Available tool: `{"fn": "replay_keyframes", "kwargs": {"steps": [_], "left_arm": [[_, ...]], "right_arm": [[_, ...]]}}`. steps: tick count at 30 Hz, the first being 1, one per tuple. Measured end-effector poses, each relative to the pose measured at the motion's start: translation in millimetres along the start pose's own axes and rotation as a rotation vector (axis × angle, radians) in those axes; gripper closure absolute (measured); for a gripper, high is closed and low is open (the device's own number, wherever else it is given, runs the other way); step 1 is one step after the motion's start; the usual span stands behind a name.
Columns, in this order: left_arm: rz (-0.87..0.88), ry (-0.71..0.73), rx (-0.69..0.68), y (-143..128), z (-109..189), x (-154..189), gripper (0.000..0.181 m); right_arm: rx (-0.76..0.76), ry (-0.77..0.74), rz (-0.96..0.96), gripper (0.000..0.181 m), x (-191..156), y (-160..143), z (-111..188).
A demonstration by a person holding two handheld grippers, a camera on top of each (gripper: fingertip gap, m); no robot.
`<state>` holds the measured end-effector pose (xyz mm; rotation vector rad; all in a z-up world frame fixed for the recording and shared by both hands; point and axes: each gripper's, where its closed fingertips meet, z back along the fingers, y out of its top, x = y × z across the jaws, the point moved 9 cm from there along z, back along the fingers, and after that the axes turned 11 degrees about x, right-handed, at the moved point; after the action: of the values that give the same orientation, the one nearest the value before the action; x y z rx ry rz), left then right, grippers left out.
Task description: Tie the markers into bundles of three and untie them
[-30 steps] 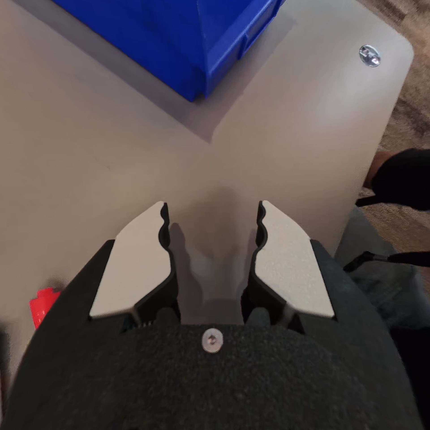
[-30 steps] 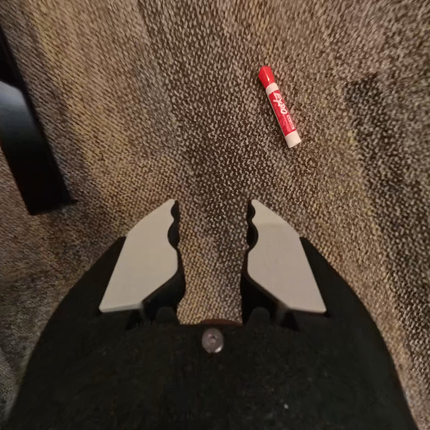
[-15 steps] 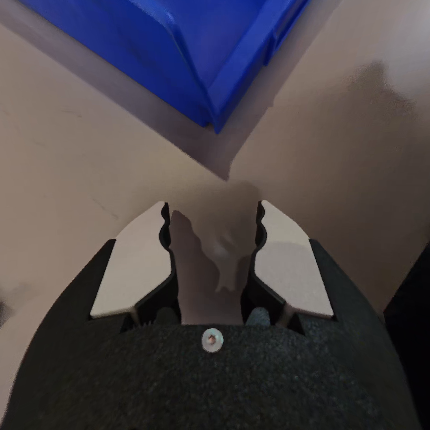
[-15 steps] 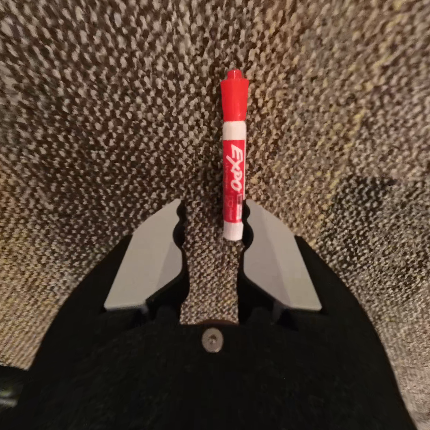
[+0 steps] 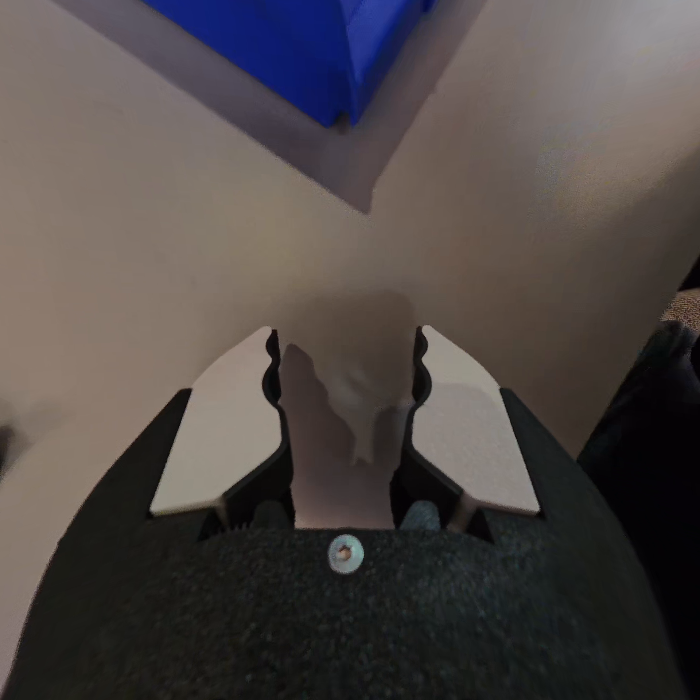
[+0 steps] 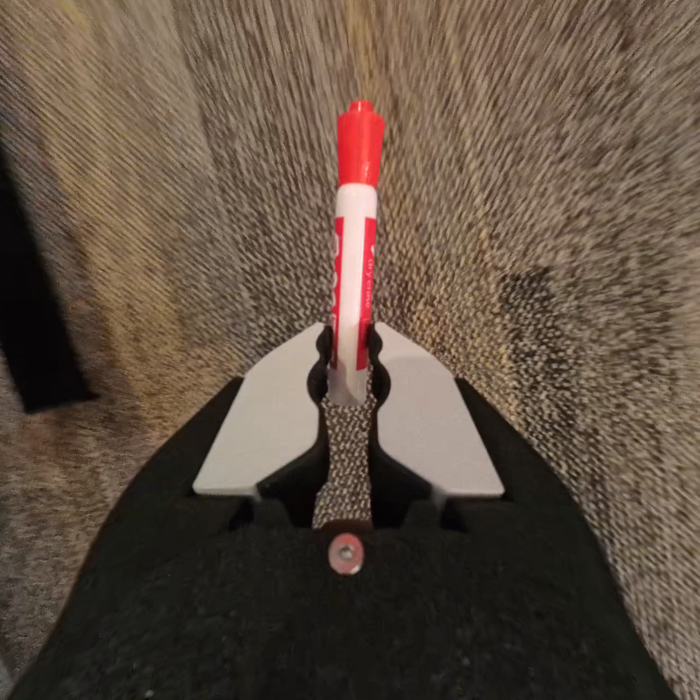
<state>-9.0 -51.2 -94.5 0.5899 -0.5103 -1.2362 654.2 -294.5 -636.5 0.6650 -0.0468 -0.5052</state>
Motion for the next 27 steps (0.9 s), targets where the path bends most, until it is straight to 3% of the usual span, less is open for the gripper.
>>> {"fn": "replay_keyframes", "kwargs": {"steps": [5,10,13,16,19,21,24,27], "left_arm": [[0.000,-0.018,0.125,-14.8,48.5,0.5,0.112],[-0.018,-0.006,0.200,-47.1,101.7,-4.8,0.112],[0.012,0.016,0.236,-67.5,128.9,-15.0,0.111],[0.054,0.070,0.201,-89.8,150.7,-34.1,0.111],[0.092,0.117,0.134,-112.8,165.3,-56.3,0.103],[0.137,0.080,0.142,-123.7,170.0,-67.9,0.103],[0.202,-0.035,0.128,-135.6,168.2,-79.6,0.105],[0.205,-0.095,0.103,-140.9,163.4,-88.5,0.105]], "right_arm": [[0.317,-0.053,0.024,0.162,-61.8,119.3,185.3],[0.620,-0.008,0.161,0.162,-177.1,232.8,377.8],[0.724,0.151,0.228,0.163,-278.3,266.9,465.4],[0.699,0.244,0.374,0.163,-388.2,272.4,524.0],[0.544,0.466,0.469,0.163,-501.8,255.1,552.5],[0.407,0.533,0.531,0.163,-572.7,235.6,546.5],[0.174,0.565,0.615,0.163,-662.2,212.6,503.1],[-0.002,0.519,0.695,0.162,-716.5,212.0,449.4]]}}
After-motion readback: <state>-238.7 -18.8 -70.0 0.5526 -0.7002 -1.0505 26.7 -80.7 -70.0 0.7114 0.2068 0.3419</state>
